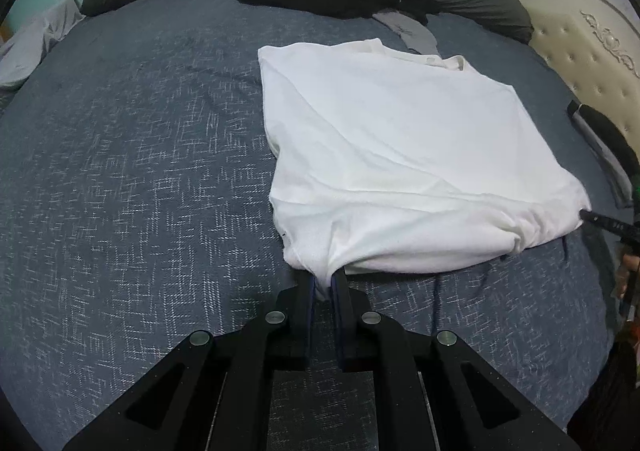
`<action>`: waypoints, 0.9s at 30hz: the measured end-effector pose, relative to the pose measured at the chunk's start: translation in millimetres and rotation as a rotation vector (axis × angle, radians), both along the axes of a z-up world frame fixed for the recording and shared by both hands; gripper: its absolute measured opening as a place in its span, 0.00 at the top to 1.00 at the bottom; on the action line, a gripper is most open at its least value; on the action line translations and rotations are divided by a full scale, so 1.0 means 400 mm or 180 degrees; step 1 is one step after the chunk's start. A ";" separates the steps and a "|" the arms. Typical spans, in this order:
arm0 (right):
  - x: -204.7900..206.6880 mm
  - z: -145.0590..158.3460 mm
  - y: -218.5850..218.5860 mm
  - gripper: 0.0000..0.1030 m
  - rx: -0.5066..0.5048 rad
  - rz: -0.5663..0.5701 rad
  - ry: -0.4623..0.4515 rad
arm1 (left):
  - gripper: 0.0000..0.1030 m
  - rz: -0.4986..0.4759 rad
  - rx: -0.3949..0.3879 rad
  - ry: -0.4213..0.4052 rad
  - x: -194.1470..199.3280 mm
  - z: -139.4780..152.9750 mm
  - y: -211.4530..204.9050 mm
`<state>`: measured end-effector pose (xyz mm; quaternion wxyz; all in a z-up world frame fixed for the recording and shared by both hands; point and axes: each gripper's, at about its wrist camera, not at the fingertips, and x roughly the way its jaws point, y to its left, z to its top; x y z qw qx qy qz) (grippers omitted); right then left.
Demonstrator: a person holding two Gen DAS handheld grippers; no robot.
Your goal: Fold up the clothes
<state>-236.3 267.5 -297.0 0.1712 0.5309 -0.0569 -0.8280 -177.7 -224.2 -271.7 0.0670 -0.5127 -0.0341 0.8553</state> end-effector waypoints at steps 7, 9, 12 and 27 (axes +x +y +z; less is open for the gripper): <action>-0.027 0.085 0.048 0.96 -0.0053 -0.0149 0.0298 | 0.93 0.0047 -0.0136 0.0072 0.007 0.016 -0.021; -0.038 0.107 0.052 0.96 -0.0036 -0.0123 0.0354 | 0.94 0.0032 -0.0177 0.0071 0.012 0.015 -0.026; -0.059 0.120 0.052 0.96 -0.0039 -0.0108 0.0370 | 0.94 0.0029 -0.0167 0.0001 0.017 -0.001 -0.039; -0.028 0.024 0.058 0.95 -0.0093 0.0108 -0.0010 | 0.94 -0.0137 -0.0318 -0.0254 0.052 -0.086 -0.024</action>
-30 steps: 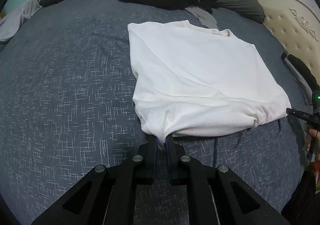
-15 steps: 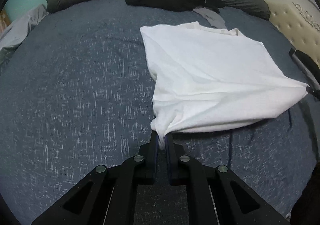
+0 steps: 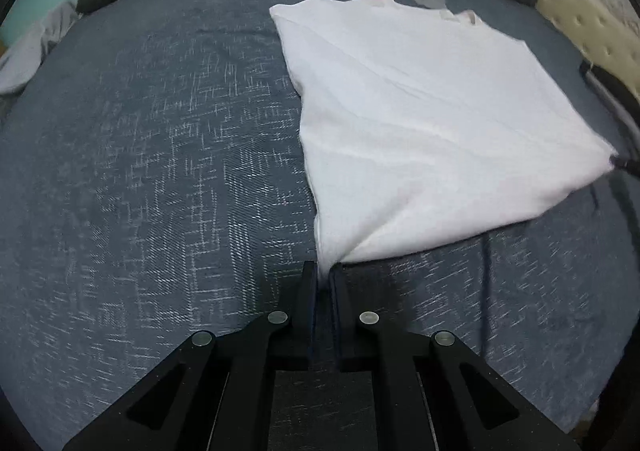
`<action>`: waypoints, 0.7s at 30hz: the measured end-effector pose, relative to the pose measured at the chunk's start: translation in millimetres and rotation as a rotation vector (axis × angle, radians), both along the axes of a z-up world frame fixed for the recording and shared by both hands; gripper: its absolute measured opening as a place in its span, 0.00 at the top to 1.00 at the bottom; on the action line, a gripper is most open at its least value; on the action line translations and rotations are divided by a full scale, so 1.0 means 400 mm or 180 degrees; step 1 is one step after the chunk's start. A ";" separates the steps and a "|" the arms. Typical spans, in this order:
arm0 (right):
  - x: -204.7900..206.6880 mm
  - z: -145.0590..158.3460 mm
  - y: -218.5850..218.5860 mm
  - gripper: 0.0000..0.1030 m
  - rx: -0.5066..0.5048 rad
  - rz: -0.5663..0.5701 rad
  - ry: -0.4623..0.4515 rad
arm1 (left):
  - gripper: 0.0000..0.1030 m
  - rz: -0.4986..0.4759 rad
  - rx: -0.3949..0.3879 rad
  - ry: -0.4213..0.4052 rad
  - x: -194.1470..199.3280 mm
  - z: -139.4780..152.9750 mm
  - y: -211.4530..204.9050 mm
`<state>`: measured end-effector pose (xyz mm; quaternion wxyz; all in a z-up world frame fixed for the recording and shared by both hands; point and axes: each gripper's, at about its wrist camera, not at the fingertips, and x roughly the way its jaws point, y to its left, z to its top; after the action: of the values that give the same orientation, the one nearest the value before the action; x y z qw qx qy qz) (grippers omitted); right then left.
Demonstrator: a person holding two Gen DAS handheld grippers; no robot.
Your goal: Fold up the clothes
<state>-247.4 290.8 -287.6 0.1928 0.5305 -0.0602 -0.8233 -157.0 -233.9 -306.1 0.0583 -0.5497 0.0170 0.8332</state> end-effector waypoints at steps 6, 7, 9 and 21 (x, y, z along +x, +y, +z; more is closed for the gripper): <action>-0.004 0.020 0.033 0.94 -0.0326 -0.0101 -0.0015 | 0.92 0.0077 0.0086 -0.0033 0.006 0.012 -0.005; -0.006 0.016 0.038 0.91 -0.0354 -0.0147 -0.0083 | 0.92 0.0105 0.0119 -0.0054 0.008 0.015 -0.007; -0.008 0.008 0.053 0.90 -0.0421 -0.0269 -0.0230 | 0.92 0.0162 0.0188 -0.0083 0.016 0.023 -0.014; -0.011 -0.028 0.062 0.48 -0.0850 -0.0368 -0.0533 | 0.68 0.0709 0.1052 -0.0071 -0.035 0.008 -0.083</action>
<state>-251.6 315.6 -298.6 0.2083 0.5626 -0.2154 -0.7705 -170.8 -266.9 -302.8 0.0554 -0.5404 -0.1816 0.8197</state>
